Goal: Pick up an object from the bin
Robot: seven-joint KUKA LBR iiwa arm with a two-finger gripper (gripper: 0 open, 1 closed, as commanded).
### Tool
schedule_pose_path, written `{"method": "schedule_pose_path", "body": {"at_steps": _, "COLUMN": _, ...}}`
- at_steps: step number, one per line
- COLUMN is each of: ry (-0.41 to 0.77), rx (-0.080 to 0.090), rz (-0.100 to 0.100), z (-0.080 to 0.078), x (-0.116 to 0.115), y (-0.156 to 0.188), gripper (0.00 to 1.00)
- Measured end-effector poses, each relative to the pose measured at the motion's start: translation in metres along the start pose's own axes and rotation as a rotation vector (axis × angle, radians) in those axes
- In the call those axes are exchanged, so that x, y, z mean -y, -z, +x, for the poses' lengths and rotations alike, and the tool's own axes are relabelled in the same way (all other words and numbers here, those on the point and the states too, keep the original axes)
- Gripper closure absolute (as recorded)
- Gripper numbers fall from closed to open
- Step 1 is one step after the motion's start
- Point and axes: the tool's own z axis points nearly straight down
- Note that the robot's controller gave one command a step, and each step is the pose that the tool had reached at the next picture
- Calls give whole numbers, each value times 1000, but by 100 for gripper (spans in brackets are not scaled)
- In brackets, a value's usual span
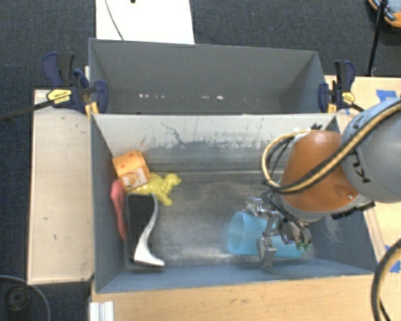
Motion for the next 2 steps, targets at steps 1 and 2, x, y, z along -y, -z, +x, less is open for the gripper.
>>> {"method": "schedule_pose_path", "body": {"at_steps": 1, "ry": -41, "rx": 18, "rz": 2, "z": 1, "x": 5, "y": 22, "gripper": 0}}
{"method": "schedule_pose_path", "body": {"at_steps": 2, "ry": -88, "rx": 25, "rz": 6, "z": 3, "x": -20, "y": -7, "gripper": 0}}
